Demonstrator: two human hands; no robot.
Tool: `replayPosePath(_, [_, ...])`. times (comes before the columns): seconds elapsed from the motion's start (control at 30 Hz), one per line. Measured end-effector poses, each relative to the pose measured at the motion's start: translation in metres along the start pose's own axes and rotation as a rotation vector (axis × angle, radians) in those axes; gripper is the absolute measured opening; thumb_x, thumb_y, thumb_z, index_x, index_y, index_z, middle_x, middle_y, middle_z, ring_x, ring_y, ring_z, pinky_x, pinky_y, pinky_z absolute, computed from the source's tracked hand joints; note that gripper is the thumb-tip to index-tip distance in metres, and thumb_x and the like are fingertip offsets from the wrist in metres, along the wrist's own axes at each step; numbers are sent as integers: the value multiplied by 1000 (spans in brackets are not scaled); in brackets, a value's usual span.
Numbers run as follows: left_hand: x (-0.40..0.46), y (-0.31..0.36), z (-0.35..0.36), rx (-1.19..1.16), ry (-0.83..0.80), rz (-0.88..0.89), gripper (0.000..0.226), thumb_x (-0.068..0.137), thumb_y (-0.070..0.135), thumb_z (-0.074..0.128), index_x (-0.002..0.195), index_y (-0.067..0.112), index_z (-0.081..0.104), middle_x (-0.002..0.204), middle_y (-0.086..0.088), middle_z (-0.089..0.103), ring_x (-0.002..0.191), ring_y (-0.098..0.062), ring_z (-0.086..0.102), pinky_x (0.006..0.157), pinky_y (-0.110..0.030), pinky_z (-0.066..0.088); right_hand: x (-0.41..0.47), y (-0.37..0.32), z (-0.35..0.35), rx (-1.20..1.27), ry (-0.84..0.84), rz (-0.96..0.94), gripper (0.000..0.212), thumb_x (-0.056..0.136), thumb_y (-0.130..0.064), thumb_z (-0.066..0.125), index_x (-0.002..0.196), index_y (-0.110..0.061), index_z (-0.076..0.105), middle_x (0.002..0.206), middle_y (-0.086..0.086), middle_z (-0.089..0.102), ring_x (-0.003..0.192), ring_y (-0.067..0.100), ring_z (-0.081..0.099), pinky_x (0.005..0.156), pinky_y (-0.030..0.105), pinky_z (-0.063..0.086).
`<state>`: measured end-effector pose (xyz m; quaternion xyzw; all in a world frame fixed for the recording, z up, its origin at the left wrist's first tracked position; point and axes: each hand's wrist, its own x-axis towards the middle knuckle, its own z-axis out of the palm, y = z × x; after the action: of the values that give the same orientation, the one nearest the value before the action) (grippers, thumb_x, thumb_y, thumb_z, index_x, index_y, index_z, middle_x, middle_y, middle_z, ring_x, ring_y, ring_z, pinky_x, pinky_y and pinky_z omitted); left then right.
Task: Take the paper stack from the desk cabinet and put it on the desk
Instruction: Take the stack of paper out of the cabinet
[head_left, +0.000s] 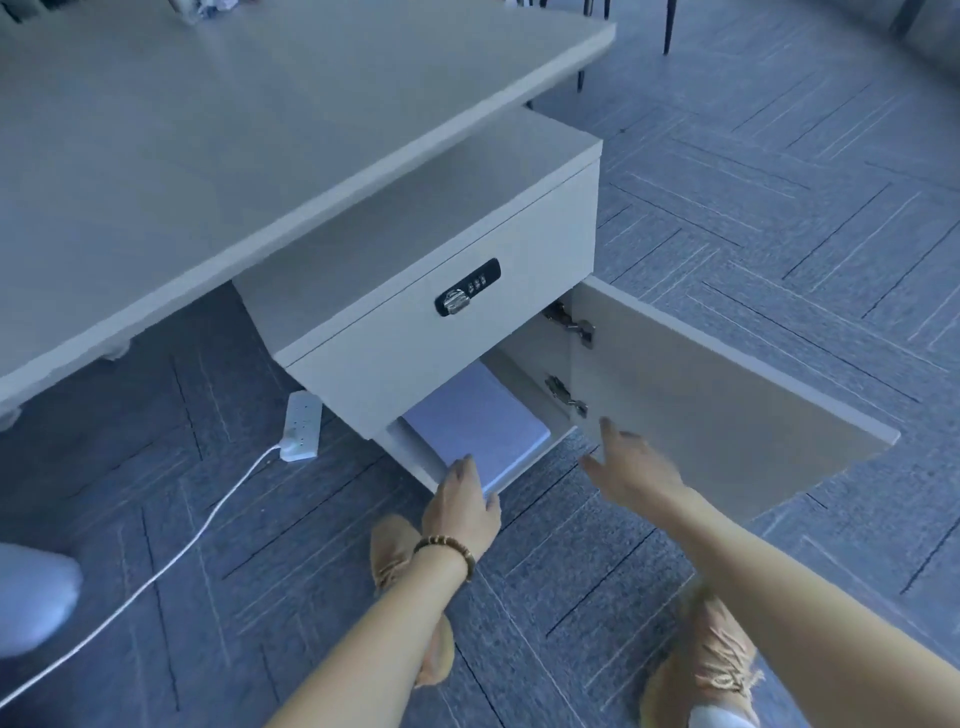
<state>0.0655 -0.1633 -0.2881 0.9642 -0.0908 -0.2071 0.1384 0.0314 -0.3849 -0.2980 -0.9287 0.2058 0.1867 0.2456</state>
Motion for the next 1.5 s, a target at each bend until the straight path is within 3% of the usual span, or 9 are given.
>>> replayPosePath(0.2, [101,-32,69,-154,-116,-299,46,92,23,57,130,1,46,130,-19,58,115,-37,60,86,-40,52,93,0,82,181,-74,49,49,98,-35,49,139,-9,42,69,2,50,60,22,55,51,28,41])
replayPosePath(0.33, [154,-47,109,-213,-161,-427,54,89,22,59,134,-3,43,128,-21,61,111,-38,62,73,-37,47,146,2,125,262,-84,60,58,98,-37,52,145,-9,36,101,12,65,89,29,68,73,41,59])
replayPosePath(0.53, [206,-74,151,-330,-149,-640,37,84,20,62,110,-6,60,103,-17,68,74,-29,62,46,-27,37,219,0,172,287,-49,49,65,97,-36,56,149,-5,33,143,20,49,130,37,51,108,50,46])
replayPosePath(0.67, [225,-78,171,-323,-70,-644,19,86,13,61,91,-4,55,89,-16,61,83,-35,65,65,-37,46,254,-6,191,292,-68,18,66,98,-29,55,152,-4,27,156,18,35,140,36,39,113,45,37])
replayPosePath(0.87, [239,-69,180,-265,-58,-629,25,89,17,56,83,-7,52,87,-20,70,77,-34,68,54,-33,42,284,-13,207,222,7,84,51,101,-31,50,145,-6,40,148,16,44,133,34,42,107,44,40])
replayPosePath(1.03, [251,-92,218,-168,-30,-632,81,68,41,48,125,-17,56,119,-27,67,104,-42,66,86,-49,58,288,-1,209,302,25,188,30,101,-18,51,125,-4,61,127,19,57,114,33,55,97,43,47])
replayPosePath(1.1, [235,-78,215,-182,-42,-698,74,77,36,55,131,-13,49,129,-30,59,113,-44,61,90,-48,55,280,12,214,382,45,227,24,97,-10,53,116,-3,66,125,18,58,111,34,57,98,43,50])
replayPosePath(1.37, [162,-59,221,-586,7,-727,72,91,27,68,144,-10,37,146,-31,42,131,-42,47,101,-47,44,234,68,212,645,-167,313,33,91,-3,54,122,-8,60,118,21,64,97,31,62,69,31,46])
replayPosePath(1.5, [164,-80,233,-917,79,-945,72,83,33,78,129,-14,48,130,-38,52,118,-50,55,93,-58,49,233,77,206,707,-404,291,54,83,0,63,135,-12,54,132,18,59,111,28,58,88,36,50])
